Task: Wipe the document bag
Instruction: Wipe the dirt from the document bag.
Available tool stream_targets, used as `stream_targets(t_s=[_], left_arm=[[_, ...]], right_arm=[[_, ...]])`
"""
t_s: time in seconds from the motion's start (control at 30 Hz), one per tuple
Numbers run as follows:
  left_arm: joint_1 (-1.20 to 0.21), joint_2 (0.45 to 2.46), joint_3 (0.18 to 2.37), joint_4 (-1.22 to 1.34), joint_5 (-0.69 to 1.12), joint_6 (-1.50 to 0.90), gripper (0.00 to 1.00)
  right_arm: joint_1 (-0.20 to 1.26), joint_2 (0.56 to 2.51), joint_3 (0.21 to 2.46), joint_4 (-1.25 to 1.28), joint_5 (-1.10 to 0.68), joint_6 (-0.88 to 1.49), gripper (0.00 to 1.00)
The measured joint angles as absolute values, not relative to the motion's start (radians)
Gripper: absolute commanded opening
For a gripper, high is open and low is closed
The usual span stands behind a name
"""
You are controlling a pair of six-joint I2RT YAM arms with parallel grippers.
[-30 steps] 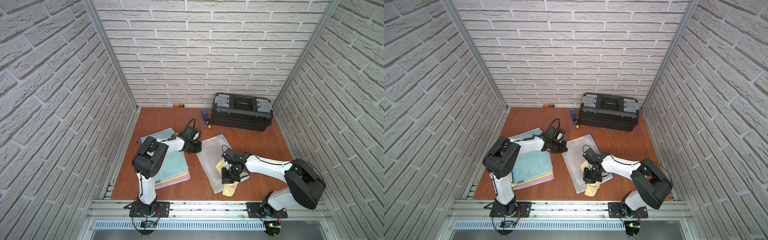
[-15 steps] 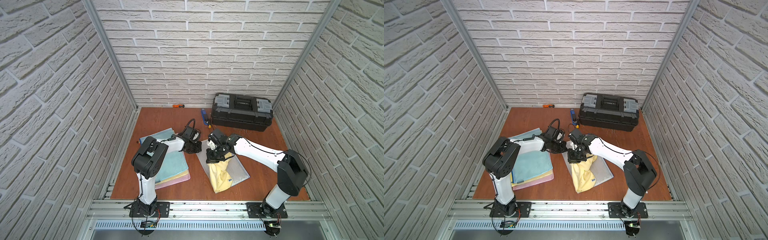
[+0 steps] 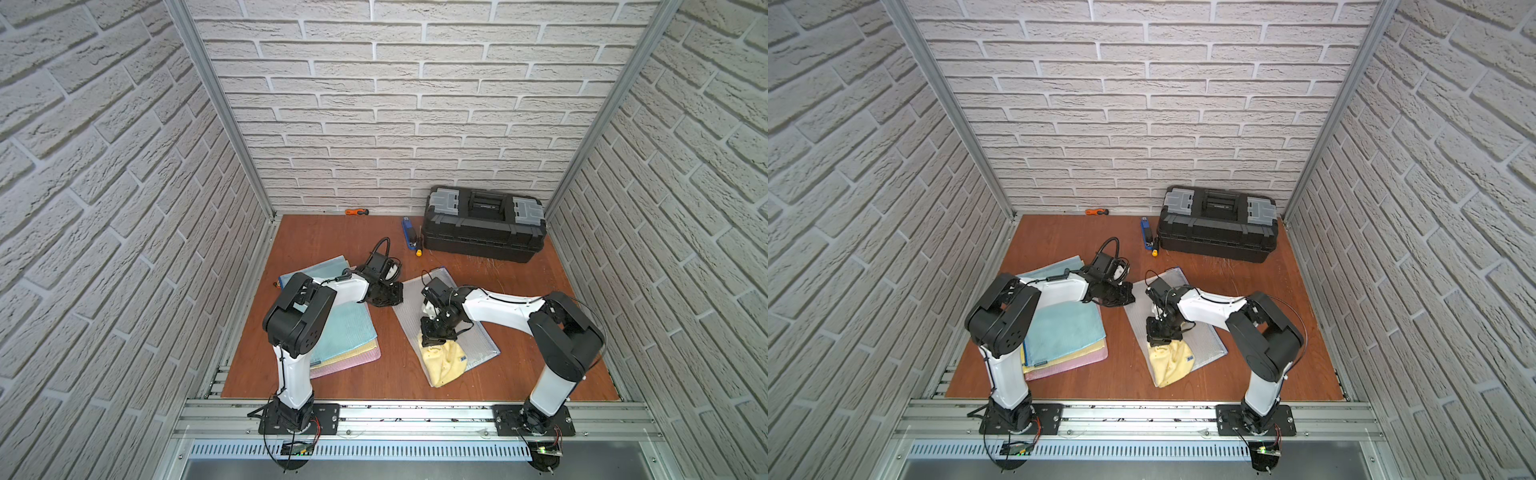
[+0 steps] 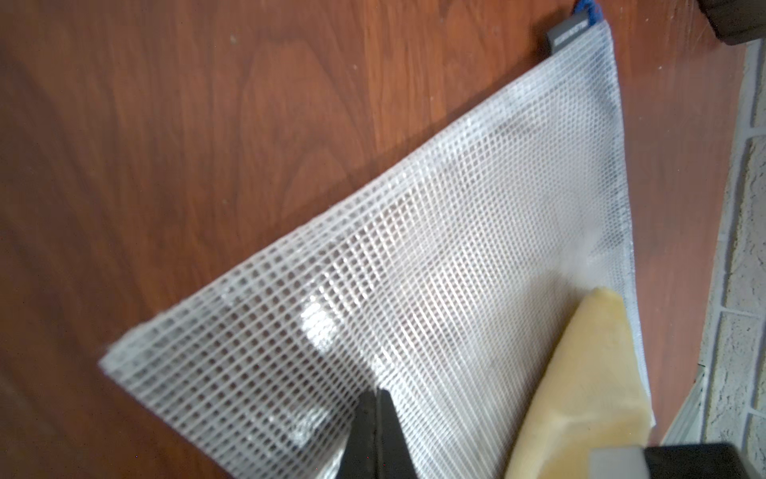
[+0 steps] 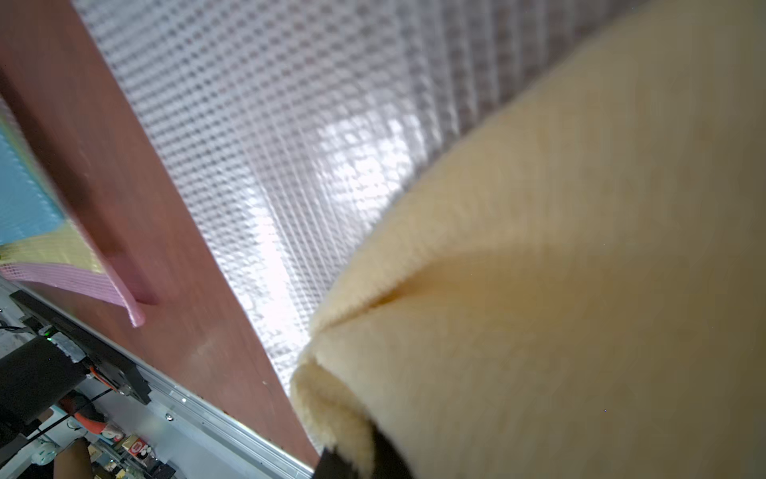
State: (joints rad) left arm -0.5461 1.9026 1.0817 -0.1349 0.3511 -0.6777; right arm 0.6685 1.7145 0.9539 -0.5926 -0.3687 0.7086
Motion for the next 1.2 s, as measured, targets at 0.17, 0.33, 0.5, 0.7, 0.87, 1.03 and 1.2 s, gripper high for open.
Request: stream_targets(t_s=[0.17, 0.33, 0.5, 0.7, 0.87, 1.03, 1.2], left_arm=[[-0.544, 1.903, 1.081, -0.134, 0.355, -0.677, 0.0], [-0.542, 1.903, 1.079, -0.132, 0.359, -0.677, 0.0], [-0.539, 1.904, 1.079, -0.13, 0.369, -0.679, 0.0], [-0.537, 1.905, 1.079, -0.13, 0.373, -0.693, 0.0], [-0.537, 1.905, 1.08, -0.13, 0.373, -0.701, 0.0], [-0.525, 1.905, 1.082, -0.131, 0.366, -0.706, 0.0], [-0.52, 1.905, 1.085, -0.134, 0.356, -0.709, 0.0]], right_arm=[[0.627, 1.539, 0.769, -0.606, -0.36, 0.737, 0.02], [0.517, 1.371, 0.668, -0.717, -0.313, 0.74, 0.02], [0.476, 1.338, 0.693, -0.765, -0.297, 0.729, 0.02], [0.593, 1.577, 0.935, -0.763, -0.297, 0.715, 0.02], [0.706, 1.796, 1.208, -0.696, -0.353, 0.697, 0.02], [0.727, 1.938, 1.352, -0.67, -0.407, 0.691, 0.02], [0.682, 1.958, 1.348, -0.637, -0.433, 0.667, 0.02]])
